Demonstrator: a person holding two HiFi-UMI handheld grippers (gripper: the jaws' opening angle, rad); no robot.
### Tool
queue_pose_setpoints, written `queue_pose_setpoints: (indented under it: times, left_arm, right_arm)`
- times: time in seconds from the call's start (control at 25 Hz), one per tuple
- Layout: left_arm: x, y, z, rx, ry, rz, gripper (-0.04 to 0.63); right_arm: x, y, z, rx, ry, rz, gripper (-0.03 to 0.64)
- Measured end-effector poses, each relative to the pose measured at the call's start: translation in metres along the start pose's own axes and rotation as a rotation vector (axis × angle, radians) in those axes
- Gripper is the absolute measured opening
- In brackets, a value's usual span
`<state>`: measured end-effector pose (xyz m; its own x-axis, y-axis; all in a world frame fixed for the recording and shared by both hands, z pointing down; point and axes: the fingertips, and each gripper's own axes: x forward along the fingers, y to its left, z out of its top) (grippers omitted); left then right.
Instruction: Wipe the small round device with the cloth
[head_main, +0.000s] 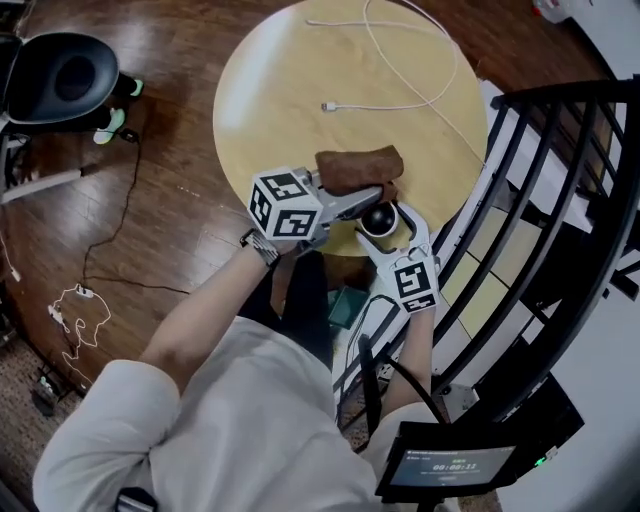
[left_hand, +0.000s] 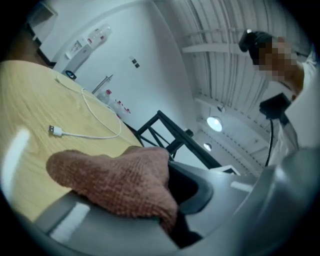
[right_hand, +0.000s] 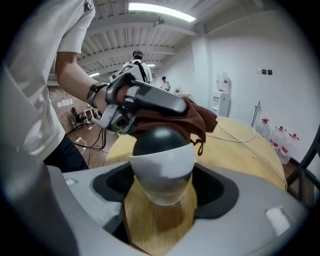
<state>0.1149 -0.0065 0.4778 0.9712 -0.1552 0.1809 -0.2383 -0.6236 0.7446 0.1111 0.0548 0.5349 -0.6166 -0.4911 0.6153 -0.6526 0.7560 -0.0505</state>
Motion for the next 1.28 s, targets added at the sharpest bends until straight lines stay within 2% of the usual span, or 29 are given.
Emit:
queue_pose_setpoints:
  times: [0.08,0.32,0.52,0.64,0.84,1.12,1.2,1.28]
  left_arm:
    - [0.007,-0.001,-0.014,0.02,0.048,0.014,0.038]
    - [0.013,0.019,-0.025,-0.077,0.033,0.1,0.037]
    - [0.015,0.036,-0.039,-0.074,0.121,0.178,0.037]
    - [0.012,0.039,-0.044,-0.122,0.096,0.22,0.037]
    - [0.01,0.051,-0.055,-0.067,0.114,0.326,0.037]
    - [0.011,0.058,-0.063,-0.015,0.208,0.383,0.037]
    - [0.006,0.059,-0.06,-0.025,0.184,0.381,0.038]
    - [-0.002,0.058,-0.051,-0.059,0.126,0.365,0.04]
  right_arm:
    - [0.003,-0.001,-0.002,-0.007,0.018,-0.01,0.355]
    - [0.003,-0.003,-0.002,0.024,0.019,-0.033,0.352]
    - [0.003,-0.004,-0.002,0.04,0.019,-0.063,0.351]
    - [0.002,-0.003,-0.002,0.051,0.017,-0.071,0.351]
    - [0.001,-0.004,-0.003,0.076,0.019,-0.097,0.351]
    - [-0.001,-0.009,-0.006,0.158,0.034,-0.175,0.351]
    - [0.0,-0.009,-0.008,0.186,0.049,-0.195,0.35]
    - [0.0,-0.009,-0.01,0.189,0.069,-0.206,0.351]
